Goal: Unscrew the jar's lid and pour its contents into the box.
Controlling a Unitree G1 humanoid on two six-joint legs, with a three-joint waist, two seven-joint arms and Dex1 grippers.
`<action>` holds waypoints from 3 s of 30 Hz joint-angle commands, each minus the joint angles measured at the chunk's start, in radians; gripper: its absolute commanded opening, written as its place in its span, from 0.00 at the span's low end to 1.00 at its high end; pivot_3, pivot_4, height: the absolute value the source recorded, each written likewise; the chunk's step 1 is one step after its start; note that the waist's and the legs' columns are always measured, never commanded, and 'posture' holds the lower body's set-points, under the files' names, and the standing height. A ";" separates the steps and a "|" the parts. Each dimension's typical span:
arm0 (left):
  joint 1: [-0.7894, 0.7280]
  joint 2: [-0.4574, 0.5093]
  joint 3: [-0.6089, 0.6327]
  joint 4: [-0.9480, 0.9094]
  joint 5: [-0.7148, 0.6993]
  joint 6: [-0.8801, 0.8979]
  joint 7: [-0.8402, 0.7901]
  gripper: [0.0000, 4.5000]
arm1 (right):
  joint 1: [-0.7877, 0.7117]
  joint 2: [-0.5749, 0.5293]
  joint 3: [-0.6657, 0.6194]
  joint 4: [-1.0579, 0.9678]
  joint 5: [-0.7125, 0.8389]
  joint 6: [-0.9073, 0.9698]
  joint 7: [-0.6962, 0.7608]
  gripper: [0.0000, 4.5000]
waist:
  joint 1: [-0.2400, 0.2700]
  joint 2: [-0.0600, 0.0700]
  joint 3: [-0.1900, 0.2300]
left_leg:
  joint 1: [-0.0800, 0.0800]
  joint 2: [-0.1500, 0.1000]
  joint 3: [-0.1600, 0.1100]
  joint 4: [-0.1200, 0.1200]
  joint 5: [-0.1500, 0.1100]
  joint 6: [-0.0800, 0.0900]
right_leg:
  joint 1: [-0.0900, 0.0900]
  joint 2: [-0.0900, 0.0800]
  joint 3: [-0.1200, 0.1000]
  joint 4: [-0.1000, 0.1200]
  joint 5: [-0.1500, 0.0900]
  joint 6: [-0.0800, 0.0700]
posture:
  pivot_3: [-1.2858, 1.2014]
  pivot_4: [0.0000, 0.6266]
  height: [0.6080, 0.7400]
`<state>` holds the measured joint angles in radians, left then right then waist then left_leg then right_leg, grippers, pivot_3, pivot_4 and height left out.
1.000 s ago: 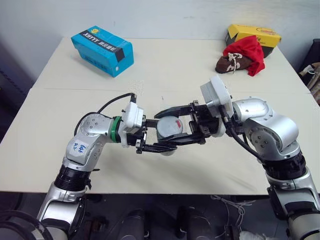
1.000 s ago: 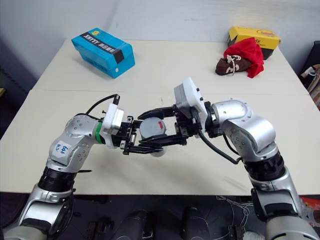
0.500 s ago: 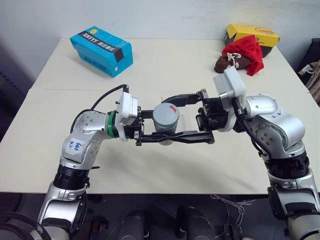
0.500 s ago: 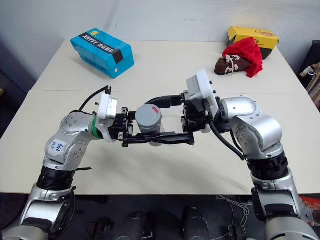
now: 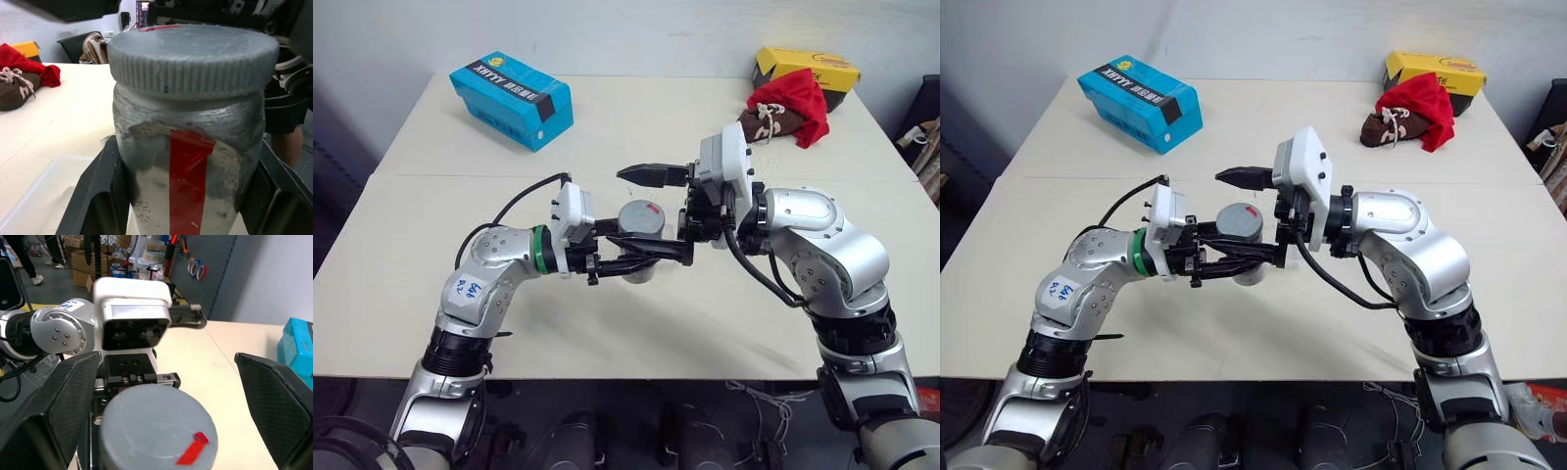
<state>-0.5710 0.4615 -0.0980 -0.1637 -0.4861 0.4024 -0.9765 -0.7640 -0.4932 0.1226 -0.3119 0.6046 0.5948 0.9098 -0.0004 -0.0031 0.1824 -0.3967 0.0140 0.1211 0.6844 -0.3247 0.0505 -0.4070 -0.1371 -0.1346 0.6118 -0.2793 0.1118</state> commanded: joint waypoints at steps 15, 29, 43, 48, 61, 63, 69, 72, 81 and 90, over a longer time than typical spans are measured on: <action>0.016 0.010 0.007 -0.055 0.016 -0.048 -0.015 0.51 | -0.033 -0.004 -0.060 0.091 0.031 0.035 0.032 1.00 | -0.001 0.000 0.000 | 0.000 0.000 0.000 0.000 0.000 0.000 | 0.000 0.000 0.000 0.000 0.000 0.000 | 0.52 0.24 1.00; 0.029 0.019 0.015 -0.054 0.026 -0.060 -0.012 0.51 | 0.015 -0.085 -0.125 0.129 0.074 0.030 0.096 1.00 | -0.001 0.000 0.000 | 0.000 0.000 0.000 0.000 0.000 0.000 | 0.000 0.000 0.000 0.000 0.000 0.000 | 0.52 0.24 1.00; 0.040 0.013 0.032 -0.056 0.016 -0.043 0.017 0.51 | 0.032 -0.087 -0.170 0.034 0.205 0.079 0.131 1.00 | -0.001 0.000 0.000 | 0.000 0.001 0.001 0.000 0.000 0.000 | 0.000 0.000 0.000 0.000 0.000 0.000 | 0.52 0.24 1.00; 0.040 0.002 0.027 -0.059 0.002 -0.035 0.015 0.51 | -0.014 -0.031 -0.077 0.018 0.109 0.049 0.071 1.00 | -0.002 0.000 0.000 | 0.000 0.001 0.001 0.000 0.000 0.000 | 0.000 0.000 0.001 0.001 0.000 0.000 | 0.52 0.24 1.00; 0.025 0.009 0.026 -0.041 0.004 -0.040 0.002 0.51 | -0.045 0.034 -0.013 0.071 0.006 0.019 0.034 1.00 | -0.002 0.000 0.000 | 0.000 0.000 0.001 0.000 0.000 0.000 | -0.001 0.000 0.000 0.001 0.000 0.000 | 0.52 0.24 1.00; 0.026 0.010 0.026 -0.040 0.006 -0.041 0.002 0.51 | -0.039 0.035 -0.010 0.079 -0.004 0.011 0.042 1.00 | -0.002 0.000 0.000 | 0.000 0.000 0.001 0.000 0.000 0.000 | -0.001 0.000 0.000 0.001 0.000 0.000 | 0.52 0.24 1.00; 0.026 0.008 0.023 -0.039 0.010 -0.044 0.007 0.51 | -0.033 0.024 -0.003 0.101 -0.021 0.006 0.066 1.00 | -0.002 0.000 0.000 | 0.000 0.000 0.001 0.000 0.000 0.000 | -0.001 0.000 0.000 0.001 0.000 0.000 | 0.52 0.24 1.00; 0.031 0.008 0.022 -0.043 0.010 -0.044 0.009 0.51 | -0.026 0.015 -0.003 0.106 -0.025 0.005 0.082 1.00 | -0.002 0.000 0.000 | 0.000 0.000 0.001 0.000 0.000 0.000 | -0.001 0.000 0.000 0.001 0.000 0.000 | 0.52 0.24 1.00; 0.036 0.010 0.024 -0.048 0.010 -0.043 0.016 0.51 | -0.027 -0.011 -0.042 0.153 -0.020 0.008 0.105 1.00 | -0.002 0.000 0.000 | 0.000 0.000 0.001 0.000 0.000 0.000 | -0.001 0.000 0.000 0.001 0.000 0.000 | 0.52 0.24 1.00; 0.034 0.012 0.024 -0.042 0.010 -0.047 0.014 0.51 | -0.018 -0.028 -0.067 0.169 0.010 0.026 0.119 1.00 | -0.002 0.000 0.000 | 0.000 0.000 0.001 0.000 0.000 0.000 | -0.001 0.000 0.000 0.001 0.000 0.000 | 0.52 0.24 1.00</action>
<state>-0.5334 0.4708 -0.0843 -0.1756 -0.4639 0.3719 -0.9460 -0.7839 -0.5013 0.1101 -0.1543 0.6166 0.6202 1.0425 -0.0021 -0.0030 0.1824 -0.3966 0.0143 0.1216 0.6844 -0.3242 0.0504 -0.4076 -0.1369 -0.1343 0.6126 -0.2793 0.1118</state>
